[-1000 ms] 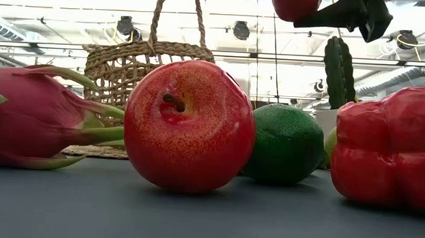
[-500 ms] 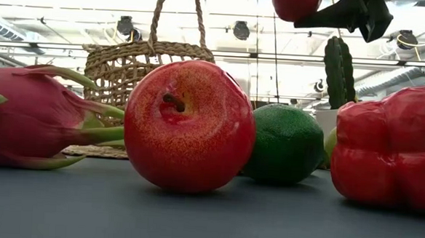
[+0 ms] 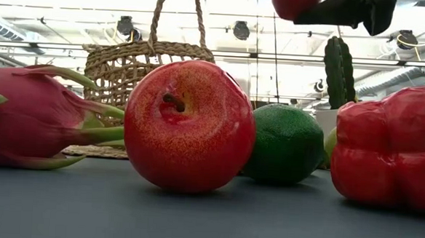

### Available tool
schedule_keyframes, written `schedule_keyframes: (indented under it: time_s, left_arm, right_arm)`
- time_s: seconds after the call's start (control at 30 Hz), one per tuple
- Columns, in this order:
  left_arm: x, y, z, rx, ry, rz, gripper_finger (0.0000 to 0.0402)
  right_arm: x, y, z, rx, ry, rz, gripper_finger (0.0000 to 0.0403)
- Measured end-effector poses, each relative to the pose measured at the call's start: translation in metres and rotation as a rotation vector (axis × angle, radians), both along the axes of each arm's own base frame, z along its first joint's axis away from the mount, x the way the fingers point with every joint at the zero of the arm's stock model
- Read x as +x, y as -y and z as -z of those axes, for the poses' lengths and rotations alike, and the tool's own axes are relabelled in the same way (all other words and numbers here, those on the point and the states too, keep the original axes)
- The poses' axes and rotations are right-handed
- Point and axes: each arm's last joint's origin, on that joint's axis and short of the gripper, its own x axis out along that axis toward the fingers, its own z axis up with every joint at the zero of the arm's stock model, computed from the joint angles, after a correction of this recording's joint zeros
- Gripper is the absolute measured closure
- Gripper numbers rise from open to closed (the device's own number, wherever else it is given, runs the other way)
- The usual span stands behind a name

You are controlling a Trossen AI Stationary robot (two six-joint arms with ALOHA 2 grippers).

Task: Build produce basket
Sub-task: Put the red tomato into the basket

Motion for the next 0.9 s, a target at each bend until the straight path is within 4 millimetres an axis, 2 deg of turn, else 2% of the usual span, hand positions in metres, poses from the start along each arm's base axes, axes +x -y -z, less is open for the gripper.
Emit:
schedule_keyframes:
  time_s: [0.37, 0.6, 0.73, 0.9]
  left_arm:
    - [0.0, 0.0, 0.0, 0.012, 0.001, 0.005, 0.0371]
    - [0.015, 0.01, 0.008, 0.111, 0.01, 0.062, 0.0366]
    - [0.031, 0.021, 0.016, 0.183, 0.048, 0.111, 0.033]
    - [0.051, 0.026, 0.025, 0.245, 0.087, 0.128, 0.0252]
  right_arm:
    - [0.0, 0.0, 0.0, 0.451, 0.181, 0.163, 0.0081]
    - [0.0, 0.0, 0.0, 0.574, 0.231, 0.208, 0.008]
    - [0.001, -0.001, -0.003, 0.603, 0.263, 0.205, 0.008]
    - [0.003, -0.001, -0.007, 0.703, 0.332, 0.22, 0.008]
